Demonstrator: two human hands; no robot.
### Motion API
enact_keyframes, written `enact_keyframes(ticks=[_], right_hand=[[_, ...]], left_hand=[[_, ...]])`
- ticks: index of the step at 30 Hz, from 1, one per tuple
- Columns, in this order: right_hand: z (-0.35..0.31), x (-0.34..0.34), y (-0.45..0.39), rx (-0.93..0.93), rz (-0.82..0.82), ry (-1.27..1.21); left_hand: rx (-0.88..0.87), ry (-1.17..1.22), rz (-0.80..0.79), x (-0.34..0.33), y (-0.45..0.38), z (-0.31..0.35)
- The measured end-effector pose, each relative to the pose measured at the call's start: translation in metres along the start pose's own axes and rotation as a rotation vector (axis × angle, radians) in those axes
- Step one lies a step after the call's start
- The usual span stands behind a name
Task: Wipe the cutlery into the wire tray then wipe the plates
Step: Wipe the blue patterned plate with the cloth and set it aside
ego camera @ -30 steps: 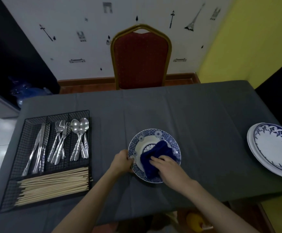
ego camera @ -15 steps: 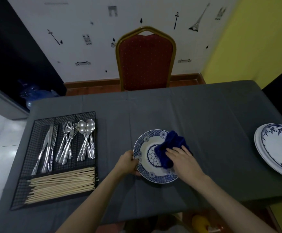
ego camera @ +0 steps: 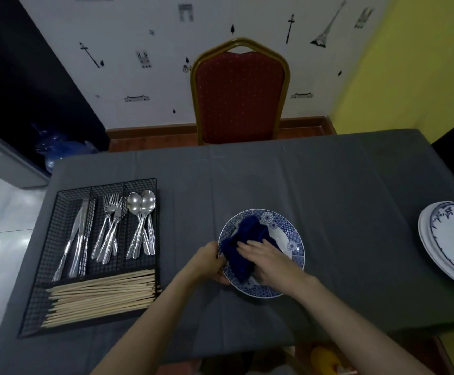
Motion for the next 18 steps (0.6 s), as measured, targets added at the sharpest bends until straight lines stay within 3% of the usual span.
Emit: enact_keyframes(ticks=[6,14,18], right_hand=[[0.036,0.028,0.008,-0.199,0.092,0.203],[0.012,0.019,0.046,-0.087,-0.014,0.023],[-0.001,0.015,0.045,-0.047,0.038,-0.049]], left_hand=[[-0.017,0.068,0.008,-0.006,0.012,0.008],[0.006,0.061,-0.004,-0.005,0.008,0.007],[-0.002,-0.003,0.004,-0.002,0.004,0.008]])
Point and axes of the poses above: each hand's wrist, its own y-axis away from the middle knuckle, its own x-axis out of the back of the hand, z = x × y, the point moved 8 cm from there along -y, towards the middle knuckle, and after that the axes turned 12 degrees about y, right-handed, at the moved point
